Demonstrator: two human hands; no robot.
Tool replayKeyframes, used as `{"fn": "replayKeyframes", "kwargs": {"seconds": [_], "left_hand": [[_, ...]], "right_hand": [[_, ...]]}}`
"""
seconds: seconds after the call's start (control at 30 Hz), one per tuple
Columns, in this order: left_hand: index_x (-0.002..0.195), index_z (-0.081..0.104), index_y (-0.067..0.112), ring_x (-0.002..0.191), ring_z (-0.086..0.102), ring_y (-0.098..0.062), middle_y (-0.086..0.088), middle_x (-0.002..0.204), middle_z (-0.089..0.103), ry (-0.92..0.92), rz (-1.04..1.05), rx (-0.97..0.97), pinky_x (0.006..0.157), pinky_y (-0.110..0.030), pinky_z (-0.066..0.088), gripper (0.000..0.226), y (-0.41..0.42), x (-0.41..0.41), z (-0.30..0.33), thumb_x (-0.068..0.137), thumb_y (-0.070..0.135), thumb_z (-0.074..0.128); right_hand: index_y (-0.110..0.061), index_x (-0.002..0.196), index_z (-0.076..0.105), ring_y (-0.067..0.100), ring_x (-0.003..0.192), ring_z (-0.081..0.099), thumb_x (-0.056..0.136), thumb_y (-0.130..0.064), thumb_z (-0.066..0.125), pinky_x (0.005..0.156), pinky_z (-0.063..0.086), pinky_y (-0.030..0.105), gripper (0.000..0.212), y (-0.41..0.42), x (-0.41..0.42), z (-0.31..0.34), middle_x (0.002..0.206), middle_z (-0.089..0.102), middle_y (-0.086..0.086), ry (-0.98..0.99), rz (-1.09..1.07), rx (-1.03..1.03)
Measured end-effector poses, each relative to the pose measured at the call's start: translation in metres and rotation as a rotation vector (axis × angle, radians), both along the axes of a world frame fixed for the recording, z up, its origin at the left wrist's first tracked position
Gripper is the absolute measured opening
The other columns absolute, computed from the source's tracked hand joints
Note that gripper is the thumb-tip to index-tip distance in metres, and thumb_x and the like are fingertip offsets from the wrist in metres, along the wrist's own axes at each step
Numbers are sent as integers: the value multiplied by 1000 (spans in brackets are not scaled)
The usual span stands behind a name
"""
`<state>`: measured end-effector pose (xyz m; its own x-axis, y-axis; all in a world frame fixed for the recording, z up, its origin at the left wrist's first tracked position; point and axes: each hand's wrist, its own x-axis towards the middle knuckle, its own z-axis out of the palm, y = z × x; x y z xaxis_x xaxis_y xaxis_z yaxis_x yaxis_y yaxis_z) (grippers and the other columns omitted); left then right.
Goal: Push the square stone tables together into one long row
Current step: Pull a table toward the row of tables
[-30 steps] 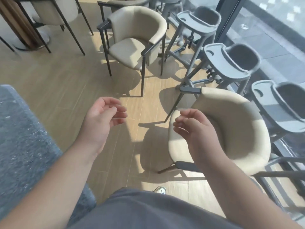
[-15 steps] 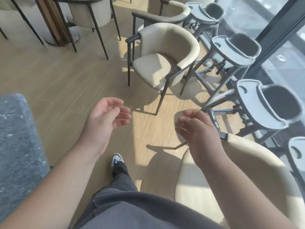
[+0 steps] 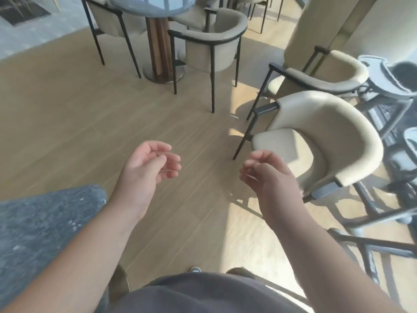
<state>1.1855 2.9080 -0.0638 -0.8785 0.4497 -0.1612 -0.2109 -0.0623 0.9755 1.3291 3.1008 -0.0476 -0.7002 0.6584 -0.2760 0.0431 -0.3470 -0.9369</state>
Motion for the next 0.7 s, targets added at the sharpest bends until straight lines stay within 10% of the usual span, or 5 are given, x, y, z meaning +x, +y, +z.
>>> {"fn": "replayKeyframes", "kwargs": {"seconds": [0.7], "left_hand": [[98,65,16,76,73,-22,-5,84,76,-26,909,-71,68,-31,59,32,-13,-352,-20,99,-6,42]], "right_hand": [[-14,97,64,15,79,67,81,-8,49,78,57,29,23,49,-555,-3,81,68,-1,-10,887,69]]}}
